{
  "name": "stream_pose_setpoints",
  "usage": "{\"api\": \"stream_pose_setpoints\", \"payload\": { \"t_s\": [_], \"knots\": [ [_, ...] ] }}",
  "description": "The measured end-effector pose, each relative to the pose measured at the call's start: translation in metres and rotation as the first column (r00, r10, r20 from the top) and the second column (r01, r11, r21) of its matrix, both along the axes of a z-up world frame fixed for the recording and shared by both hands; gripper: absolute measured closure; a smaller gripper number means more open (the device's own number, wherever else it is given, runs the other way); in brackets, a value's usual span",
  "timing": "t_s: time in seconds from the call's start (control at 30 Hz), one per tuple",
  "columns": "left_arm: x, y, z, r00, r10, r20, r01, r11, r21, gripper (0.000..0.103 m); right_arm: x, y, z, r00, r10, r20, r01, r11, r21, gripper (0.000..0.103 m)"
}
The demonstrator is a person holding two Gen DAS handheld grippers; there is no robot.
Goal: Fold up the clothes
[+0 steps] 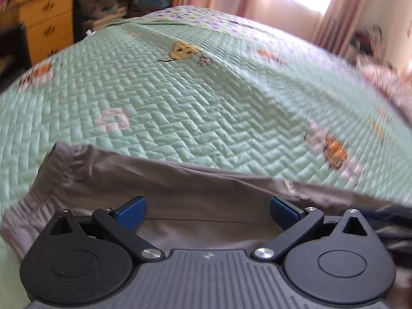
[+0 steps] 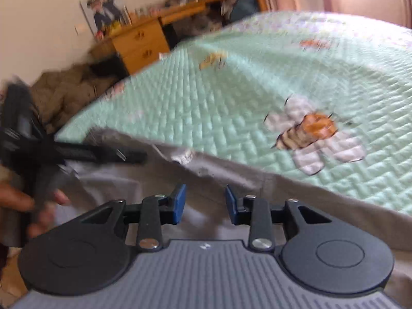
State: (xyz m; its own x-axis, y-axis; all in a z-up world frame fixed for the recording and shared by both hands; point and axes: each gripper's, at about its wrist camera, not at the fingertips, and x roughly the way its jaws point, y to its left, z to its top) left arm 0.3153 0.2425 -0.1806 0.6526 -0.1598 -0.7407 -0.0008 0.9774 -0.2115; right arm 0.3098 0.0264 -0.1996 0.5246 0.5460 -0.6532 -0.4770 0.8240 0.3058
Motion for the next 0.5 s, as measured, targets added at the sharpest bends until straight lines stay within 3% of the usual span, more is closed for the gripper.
{"api": "stream_pose_setpoints", "payload": {
  "t_s": [0.03,0.17,0.27,0.4,0.5],
  "knots": [
    [0.000,-0.002,0.001,1.000,-0.008,0.000,0.008,1.000,-0.025,0.002,0.005,0.003,-0.006,1.000,-0.003,-0.018,0.003,1.000,-0.004,0.065],
    [0.001,-0.010,0.004,0.999,-0.039,0.003,0.039,0.991,-0.127,0.001,-0.004,-0.019,0.009,0.998,-0.050,-0.043,0.056,0.988,0.145,0.065],
    [0.001,-0.017,0.006,0.998,-0.062,0.007,0.062,0.977,-0.202,0.001,-0.039,-0.050,0.019,0.997,-0.070,-0.025,0.074,0.967,0.244,0.063],
    [0.002,-0.025,0.010,0.996,-0.092,0.015,0.092,0.949,-0.300,0.002,-0.102,-0.098,0.018,0.994,-0.108,-0.014,0.107,0.949,0.296,0.058],
    [0.016,-0.033,-0.007,0.997,-0.069,-0.038,0.057,0.965,-0.255,0.003,-0.153,-0.128,0.009,0.990,-0.139,-0.006,0.134,0.943,0.305,0.056]
  ]
}}
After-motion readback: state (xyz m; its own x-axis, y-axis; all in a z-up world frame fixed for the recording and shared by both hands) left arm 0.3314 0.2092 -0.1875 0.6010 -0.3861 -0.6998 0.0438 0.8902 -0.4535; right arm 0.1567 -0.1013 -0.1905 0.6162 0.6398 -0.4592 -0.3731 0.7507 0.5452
